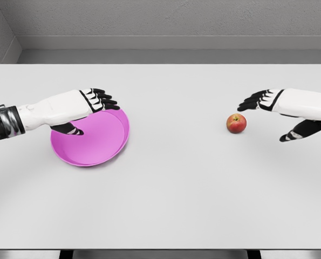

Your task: Put the apple on the plate with both arms

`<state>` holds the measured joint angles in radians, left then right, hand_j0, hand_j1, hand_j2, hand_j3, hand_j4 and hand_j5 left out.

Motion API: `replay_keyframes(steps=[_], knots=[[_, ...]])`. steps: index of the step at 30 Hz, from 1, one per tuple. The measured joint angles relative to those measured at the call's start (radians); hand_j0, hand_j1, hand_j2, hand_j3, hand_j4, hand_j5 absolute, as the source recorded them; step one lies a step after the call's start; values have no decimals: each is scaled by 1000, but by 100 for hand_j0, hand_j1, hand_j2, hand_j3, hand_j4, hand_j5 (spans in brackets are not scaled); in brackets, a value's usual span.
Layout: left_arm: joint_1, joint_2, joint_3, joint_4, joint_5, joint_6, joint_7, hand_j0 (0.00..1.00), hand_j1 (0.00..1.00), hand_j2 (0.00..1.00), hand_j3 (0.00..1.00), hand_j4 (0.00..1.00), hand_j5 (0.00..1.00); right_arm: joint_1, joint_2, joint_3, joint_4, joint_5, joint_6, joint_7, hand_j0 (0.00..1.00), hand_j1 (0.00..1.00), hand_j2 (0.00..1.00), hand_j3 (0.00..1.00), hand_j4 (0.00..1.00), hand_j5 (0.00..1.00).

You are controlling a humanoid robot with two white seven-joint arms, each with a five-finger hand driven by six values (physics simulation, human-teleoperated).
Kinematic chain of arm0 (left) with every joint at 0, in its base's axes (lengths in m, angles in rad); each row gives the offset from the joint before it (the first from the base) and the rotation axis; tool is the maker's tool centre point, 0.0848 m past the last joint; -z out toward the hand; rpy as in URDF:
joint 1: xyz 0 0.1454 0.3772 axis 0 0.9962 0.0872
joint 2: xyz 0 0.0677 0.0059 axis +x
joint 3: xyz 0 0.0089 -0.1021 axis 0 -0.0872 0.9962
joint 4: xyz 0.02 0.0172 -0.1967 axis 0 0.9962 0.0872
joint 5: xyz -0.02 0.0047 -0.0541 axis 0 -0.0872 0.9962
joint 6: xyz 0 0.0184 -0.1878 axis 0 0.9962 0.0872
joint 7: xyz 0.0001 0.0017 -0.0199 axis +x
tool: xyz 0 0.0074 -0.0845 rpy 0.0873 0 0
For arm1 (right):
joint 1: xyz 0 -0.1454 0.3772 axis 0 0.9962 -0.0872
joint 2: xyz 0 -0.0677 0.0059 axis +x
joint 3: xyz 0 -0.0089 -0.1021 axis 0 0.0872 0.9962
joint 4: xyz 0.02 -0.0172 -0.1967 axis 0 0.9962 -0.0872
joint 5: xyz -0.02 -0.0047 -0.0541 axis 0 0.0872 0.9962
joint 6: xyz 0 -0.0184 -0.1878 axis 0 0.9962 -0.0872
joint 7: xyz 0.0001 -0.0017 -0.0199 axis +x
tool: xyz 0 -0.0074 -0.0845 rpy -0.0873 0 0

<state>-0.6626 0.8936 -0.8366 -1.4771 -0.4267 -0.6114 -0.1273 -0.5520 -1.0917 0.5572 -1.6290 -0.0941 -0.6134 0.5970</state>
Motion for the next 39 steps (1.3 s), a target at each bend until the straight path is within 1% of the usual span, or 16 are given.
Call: replay_keyframes(steps=[3,5,10,14,17,20,22,24,32,39], knots=[[-2,0,0,0,0,0,-2,100,100,100,100,100,100,-36,74,2,33,-30,0,9,100,100,100,100,100,100],[-2,0,-1,0,-1,0,-3,100,100,100,100,100,100,-60,101,3,60,-39,5,11,100,100,100,100,100,100],[-2,-4,-2,-1,-1,0,-19,100,100,100,100,100,100,-85,181,4,195,-44,28,14,100,100,100,100,100,100],[-2,-7,-2,0,-2,0,-31,100,100,100,100,100,100,-85,203,31,244,-37,44,14,100,100,100,100,100,100],[-2,-7,-1,0,-2,0,-34,100,100,100,100,100,100,-85,210,64,259,3,57,14,100,100,100,100,100,100],[-2,-8,0,0,-2,0,-35,100,100,100,100,100,100,-82,215,78,278,42,62,14,100,100,100,100,100,100],[-2,-8,0,0,-2,0,-36,100,100,100,100,100,100,-82,224,83,288,61,64,14,100,100,100,100,100,100],[-2,-8,0,0,-2,0,-36,100,100,100,100,100,100,-83,240,89,313,73,65,14,100,100,100,100,100,100],[-5,-6,2,0,-2,0,-37,100,100,100,100,100,100,-85,325,98,398,168,66,14,100,100,100,100,100,100],[-8,-6,2,2,-2,0,-37,100,100,100,100,100,100,-86,347,98,431,196,65,14,100,100,100,100,100,100]])
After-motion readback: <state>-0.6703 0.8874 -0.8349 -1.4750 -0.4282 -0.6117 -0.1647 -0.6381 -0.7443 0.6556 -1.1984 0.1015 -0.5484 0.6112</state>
